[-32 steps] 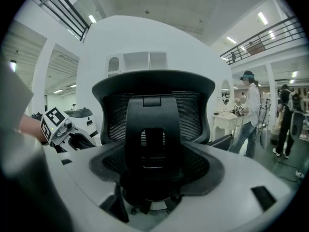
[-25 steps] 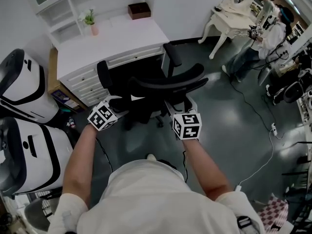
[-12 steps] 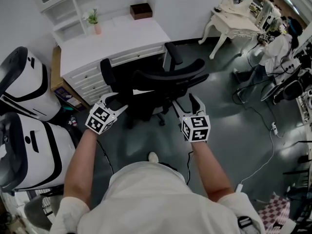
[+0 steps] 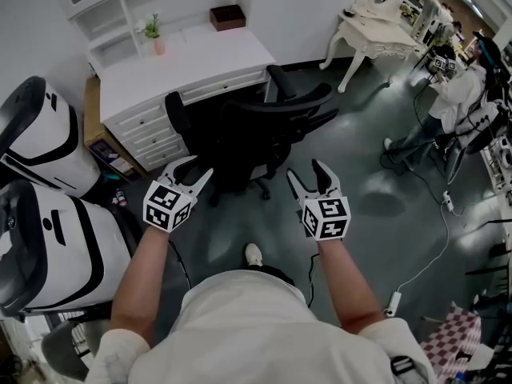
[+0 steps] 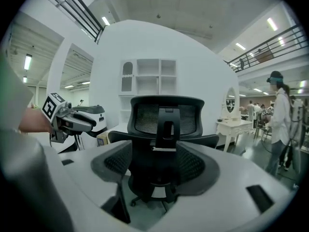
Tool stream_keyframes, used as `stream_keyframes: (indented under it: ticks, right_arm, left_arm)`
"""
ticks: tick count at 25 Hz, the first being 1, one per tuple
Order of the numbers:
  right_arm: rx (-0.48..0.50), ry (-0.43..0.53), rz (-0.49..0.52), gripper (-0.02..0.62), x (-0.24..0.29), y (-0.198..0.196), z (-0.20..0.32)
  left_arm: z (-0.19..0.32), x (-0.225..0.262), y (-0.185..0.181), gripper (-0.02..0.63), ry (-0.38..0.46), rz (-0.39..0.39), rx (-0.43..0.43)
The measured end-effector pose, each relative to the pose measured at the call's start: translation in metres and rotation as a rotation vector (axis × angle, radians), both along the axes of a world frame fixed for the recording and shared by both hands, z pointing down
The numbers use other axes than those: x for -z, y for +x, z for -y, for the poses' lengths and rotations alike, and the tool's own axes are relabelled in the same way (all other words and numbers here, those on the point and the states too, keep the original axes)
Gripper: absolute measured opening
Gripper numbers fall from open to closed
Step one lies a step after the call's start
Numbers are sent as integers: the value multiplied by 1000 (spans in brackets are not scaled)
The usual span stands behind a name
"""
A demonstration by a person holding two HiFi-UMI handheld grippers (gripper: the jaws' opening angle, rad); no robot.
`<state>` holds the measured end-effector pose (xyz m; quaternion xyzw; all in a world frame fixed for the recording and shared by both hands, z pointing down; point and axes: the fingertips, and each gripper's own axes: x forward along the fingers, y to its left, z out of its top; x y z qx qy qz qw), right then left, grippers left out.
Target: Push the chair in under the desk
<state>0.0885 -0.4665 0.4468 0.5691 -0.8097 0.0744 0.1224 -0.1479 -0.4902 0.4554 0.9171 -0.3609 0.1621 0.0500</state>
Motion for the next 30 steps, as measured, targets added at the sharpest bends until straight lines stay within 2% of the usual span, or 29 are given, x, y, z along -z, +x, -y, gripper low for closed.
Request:
stream_keyframes:
  ticks: [3, 5, 10, 16, 19, 23, 30]
  right_arm:
    - [-11, 23, -5, 212, 5, -8, -23]
    - [-10, 30, -5, 195, 6, -14, -39]
    - [-9, 35, -4, 80, 8, -30, -79]
    - [5, 15, -16, 62, 5, -42, -122]
    - [37, 12, -15, 23, 6, -47, -140]
    - [89, 8, 10, 5, 6, -51, -162]
    - [188, 5, 31, 5, 7, -21, -207]
  left_arm:
    - [-23, 3, 0, 113, -22, -38, 11]
    - [-39, 3, -1, 89, -35, -55, 18]
    - [-81, 10, -2, 17, -31, -82, 3]
    - [-125, 10, 3, -3, -43, -88, -8]
    - [-145, 12, 5, -3, -50, -100, -3]
    - [-168, 16, 10, -5, -50, -108, 11]
    - [-215, 22, 45, -5, -50, -90, 73]
